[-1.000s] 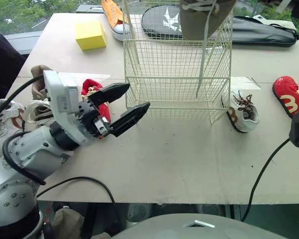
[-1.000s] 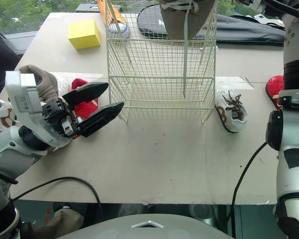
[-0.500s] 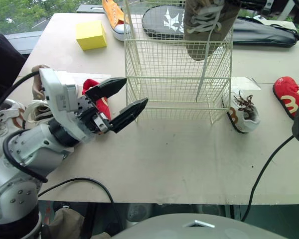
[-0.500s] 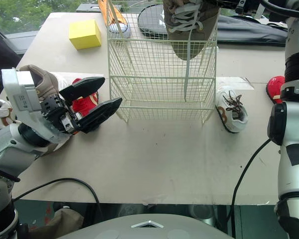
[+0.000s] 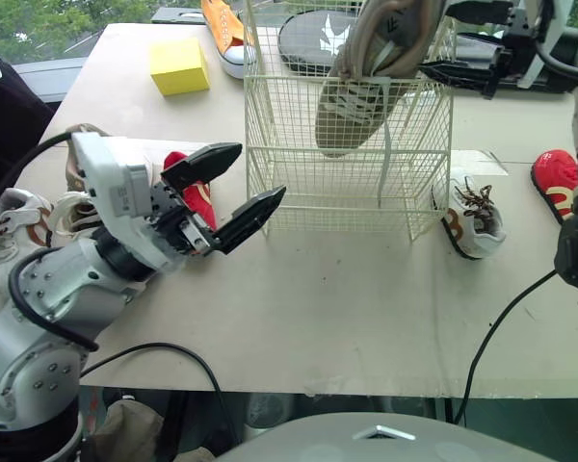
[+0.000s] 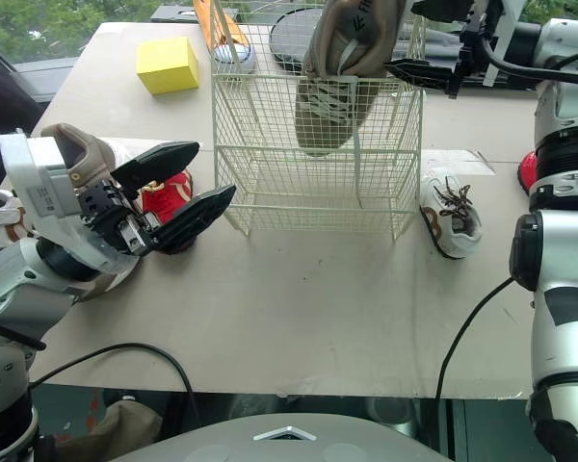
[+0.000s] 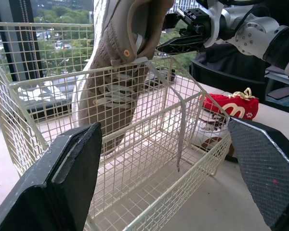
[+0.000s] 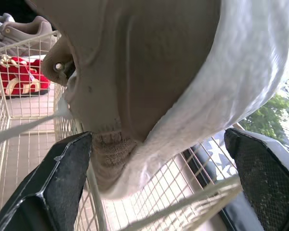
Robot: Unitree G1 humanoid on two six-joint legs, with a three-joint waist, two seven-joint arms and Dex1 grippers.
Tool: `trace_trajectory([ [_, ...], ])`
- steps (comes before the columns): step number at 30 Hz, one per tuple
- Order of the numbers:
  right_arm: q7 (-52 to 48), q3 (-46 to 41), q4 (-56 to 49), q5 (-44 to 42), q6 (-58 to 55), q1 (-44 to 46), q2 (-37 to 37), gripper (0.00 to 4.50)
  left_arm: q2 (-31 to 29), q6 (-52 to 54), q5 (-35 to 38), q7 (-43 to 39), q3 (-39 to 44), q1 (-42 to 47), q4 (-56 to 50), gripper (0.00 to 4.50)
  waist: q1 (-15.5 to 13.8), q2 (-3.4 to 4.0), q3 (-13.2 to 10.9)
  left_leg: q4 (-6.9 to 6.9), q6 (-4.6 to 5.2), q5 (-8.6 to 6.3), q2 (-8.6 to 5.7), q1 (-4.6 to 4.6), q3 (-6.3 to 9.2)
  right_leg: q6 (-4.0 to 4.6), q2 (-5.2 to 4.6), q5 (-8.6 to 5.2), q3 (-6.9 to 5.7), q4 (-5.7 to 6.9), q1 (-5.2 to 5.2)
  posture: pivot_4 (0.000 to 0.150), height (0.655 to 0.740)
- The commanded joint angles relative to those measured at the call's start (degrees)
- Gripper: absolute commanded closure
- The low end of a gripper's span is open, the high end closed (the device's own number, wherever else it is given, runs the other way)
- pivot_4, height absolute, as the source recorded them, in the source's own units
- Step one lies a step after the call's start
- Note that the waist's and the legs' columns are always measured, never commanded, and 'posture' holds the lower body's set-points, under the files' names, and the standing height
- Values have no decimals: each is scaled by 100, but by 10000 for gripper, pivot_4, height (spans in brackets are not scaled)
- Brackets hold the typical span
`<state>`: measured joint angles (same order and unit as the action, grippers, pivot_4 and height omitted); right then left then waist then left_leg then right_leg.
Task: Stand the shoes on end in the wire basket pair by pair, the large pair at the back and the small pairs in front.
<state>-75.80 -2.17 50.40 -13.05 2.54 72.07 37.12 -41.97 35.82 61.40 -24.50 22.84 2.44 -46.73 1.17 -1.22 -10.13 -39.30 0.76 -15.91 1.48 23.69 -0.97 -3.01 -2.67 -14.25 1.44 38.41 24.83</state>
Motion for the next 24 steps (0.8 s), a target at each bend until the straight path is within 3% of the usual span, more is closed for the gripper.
trace_trajectory([
  [1,127,-290,-589,-141,10,-127,262,892,78,-204,-55,60,-2,-5,-98,0,-4,0,0,0,0,0,0,0,1,0,1,0,0,0,0,1500,7400],
  [13,1054,-1117,-3686,-953,-1683,-2095,1035,892,251,-228,-55,18,-111,115,477,0,-32,2,1,-1,5,-3,2,-5,0,-1,2,0,0,4,-4,1500,7400],
  [17,1060,-1689,-6350,-2787,-3343,-3531,1227,892,221,25,232,609,577,-26,1113,0,-82,2,4,-3,25,-15,16,-1,16,0,0,0,-15,6,-7,1500,7400],
  [20,1386,-1728,-7999,-3603,-3591,-4328,1069,892,-204,544,553,855,1486,-298,1925,0,-28,3,5,-2,28,-17,28,1,16,0,0,-1,-14,5,-6,1500,7400],
  [24,1745,-1429,-8769,-3957,-3711,-4608,980,892,-1124,1531,761,455,2238,-745,3017,0,-10,-10,10,-4,30,-18,31,-19,11,1,15,0,-15,6,-20,1500,7400],
])
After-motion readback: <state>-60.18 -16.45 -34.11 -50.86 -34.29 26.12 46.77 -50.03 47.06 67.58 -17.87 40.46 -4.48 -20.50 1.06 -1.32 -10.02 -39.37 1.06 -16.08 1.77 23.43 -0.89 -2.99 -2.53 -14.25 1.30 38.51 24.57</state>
